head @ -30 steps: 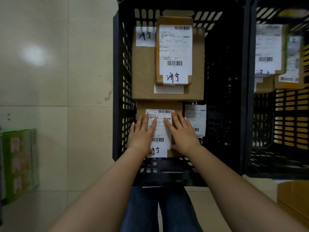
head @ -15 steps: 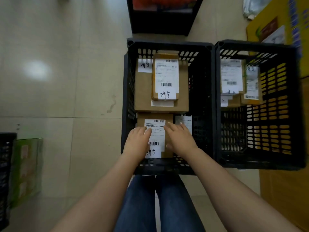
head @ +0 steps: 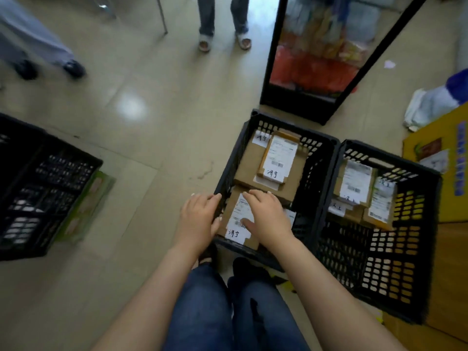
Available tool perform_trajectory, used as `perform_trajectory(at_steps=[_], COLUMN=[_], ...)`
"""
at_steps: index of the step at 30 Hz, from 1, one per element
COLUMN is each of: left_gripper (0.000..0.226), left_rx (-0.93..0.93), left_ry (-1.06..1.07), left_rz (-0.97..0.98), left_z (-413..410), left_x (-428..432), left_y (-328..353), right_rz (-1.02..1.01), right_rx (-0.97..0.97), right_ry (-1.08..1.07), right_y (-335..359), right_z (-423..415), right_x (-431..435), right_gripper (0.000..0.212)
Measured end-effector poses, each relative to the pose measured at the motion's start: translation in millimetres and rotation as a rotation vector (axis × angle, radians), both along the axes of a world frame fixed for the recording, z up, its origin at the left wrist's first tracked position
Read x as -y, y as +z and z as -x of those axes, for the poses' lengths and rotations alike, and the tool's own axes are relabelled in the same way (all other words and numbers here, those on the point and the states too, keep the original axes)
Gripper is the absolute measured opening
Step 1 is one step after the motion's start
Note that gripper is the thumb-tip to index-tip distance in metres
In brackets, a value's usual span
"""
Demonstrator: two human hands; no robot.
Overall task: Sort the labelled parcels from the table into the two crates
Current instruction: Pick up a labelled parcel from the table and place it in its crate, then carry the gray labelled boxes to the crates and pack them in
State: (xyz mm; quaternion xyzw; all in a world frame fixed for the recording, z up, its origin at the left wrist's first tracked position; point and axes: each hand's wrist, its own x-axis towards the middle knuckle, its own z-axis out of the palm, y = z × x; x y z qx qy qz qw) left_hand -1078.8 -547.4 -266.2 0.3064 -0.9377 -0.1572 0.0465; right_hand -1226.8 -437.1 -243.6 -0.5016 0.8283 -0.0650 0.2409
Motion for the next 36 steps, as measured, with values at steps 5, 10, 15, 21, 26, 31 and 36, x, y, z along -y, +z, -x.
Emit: perform_trajectory(at_steps=[5,10,15,21,26,31,36], left_gripper=[0.052,0.05,0.053,0.046,0.043,0.052,0.055], left_rx=[-0.043,-0.057,-0.072,-0.073,-0.04,-0.001,0.013], left_ry=[0.256,0.538,0.832,1.166,1.359,1.554,1.8], left_rz=[0.077,0.165,0.208,0.355,0.396,0.394,0.39], left_z=[-58.6,-145.2,-245.6,-388.9,-492.0,-574.8,-637.1], left_x=[-5.9,-18.6,-55.7,-145.6,-231.1,-318.7,-389.9], left_y=[35.3,62.6,85.3,109.4,133.4,154.1,166.3], right_rz=[0.118,0.187,0.272,0.372,0.422,0.49,0.519], right_rx=[-0.011,0.025,0.031,0.073,0.136,0.214,0.262], right_ry=[0.221,0.511,0.785,1.111,1.306,1.497,1.7], right_y=[37.1,60.4,77.2,105.0,125.4,146.6,161.6], right_z=[-42.3,-115.4,-211.5,-372.4,-500.3,-616.9,-713.2], right_x=[36.1,69.2,80.5,49.4,-3.8,-63.2,-110.2], right_gripper=[0.066,0.064,0.063,0.058,0.057,0.066,0.072])
